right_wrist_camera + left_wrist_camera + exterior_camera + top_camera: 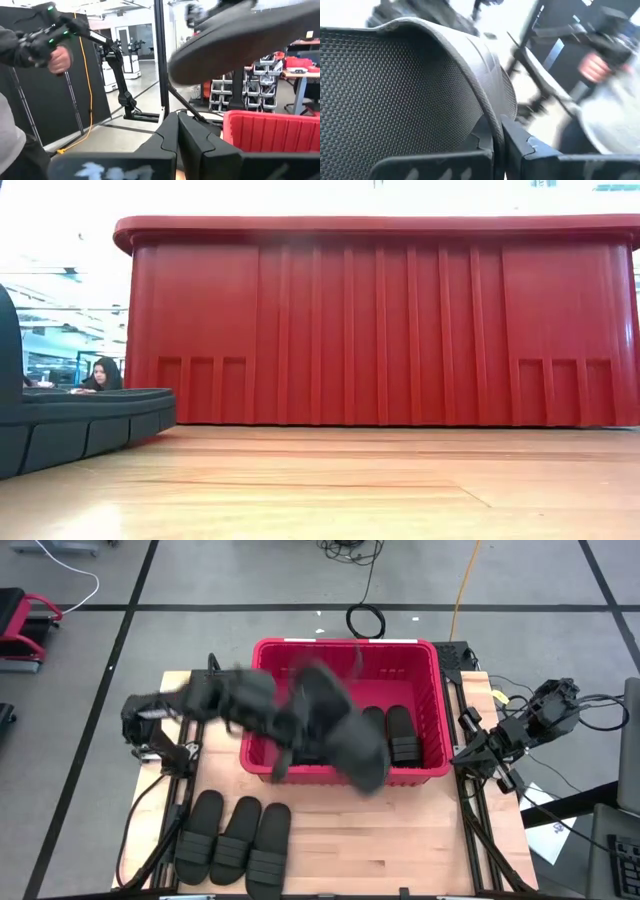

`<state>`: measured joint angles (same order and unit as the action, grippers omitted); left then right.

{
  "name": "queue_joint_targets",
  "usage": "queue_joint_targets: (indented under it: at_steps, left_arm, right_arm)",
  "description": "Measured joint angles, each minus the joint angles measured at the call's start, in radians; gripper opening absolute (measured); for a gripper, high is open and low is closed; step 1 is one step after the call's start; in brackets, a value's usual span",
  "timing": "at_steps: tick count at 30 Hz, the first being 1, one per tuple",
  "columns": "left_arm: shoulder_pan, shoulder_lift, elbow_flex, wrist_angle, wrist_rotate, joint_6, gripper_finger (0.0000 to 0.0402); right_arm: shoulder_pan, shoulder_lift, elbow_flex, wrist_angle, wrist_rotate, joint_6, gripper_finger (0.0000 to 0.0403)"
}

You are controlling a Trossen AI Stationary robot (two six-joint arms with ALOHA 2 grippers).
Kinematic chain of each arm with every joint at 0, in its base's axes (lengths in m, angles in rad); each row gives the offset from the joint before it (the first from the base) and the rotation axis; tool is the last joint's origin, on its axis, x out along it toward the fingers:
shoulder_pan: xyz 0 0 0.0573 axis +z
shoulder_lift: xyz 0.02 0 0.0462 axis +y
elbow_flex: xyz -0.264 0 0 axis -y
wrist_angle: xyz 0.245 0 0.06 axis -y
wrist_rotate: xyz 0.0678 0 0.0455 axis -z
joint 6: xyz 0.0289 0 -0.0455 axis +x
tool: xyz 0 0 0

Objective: Pick and place slides into bin
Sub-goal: Put the black slide into the red bin

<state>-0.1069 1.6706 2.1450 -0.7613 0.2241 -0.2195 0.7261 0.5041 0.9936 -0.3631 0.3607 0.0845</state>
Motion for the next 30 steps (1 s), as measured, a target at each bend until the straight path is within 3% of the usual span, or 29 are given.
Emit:
queue_joint_targets:
  at_steps: [3,7,11,14,23,27,30]
  left_arm:
    - [0.112,-0.003,0.054,-0.001,0.007,0.076,0.0003]
    - [0.268,0.010,0.060,0.007,0.114,0.114,0.0003]
    - [0.427,0.063,0.059,0.009,0.241,0.108,0.0003]
    - [0.519,0.130,0.059,0.023,0.413,0.114,0.0003]
    - [0.616,0.377,0.119,0.318,0.938,0.061,0.0002]
    - [0.605,0.486,0.197,0.369,1.107,0.000,0.0001]
    - [0.592,0.547,0.204,0.500,1.171,-0.111,0.0001]
  right_arm:
    - [0.000,0.000,0.000,0.000,0.001,-0.032,0.0000]
    - [0.000,0.000,0.000,0.003,0.021,-0.077,0.0000]
    - [0.000,0.000,0.000,0.012,0.110,-0.103,0.0000]
    - [0.000,0.000,0.000,0.015,0.158,-0.142,0.0000]
    - [0.000,0.000,0.000,0.015,0.408,-0.102,0.0000]
    - [0.000,0.000,0.000,0.015,0.465,-0.097,0.0000]
    - [0.000,0.000,0.000,0.015,0.509,-0.112,0.0000]
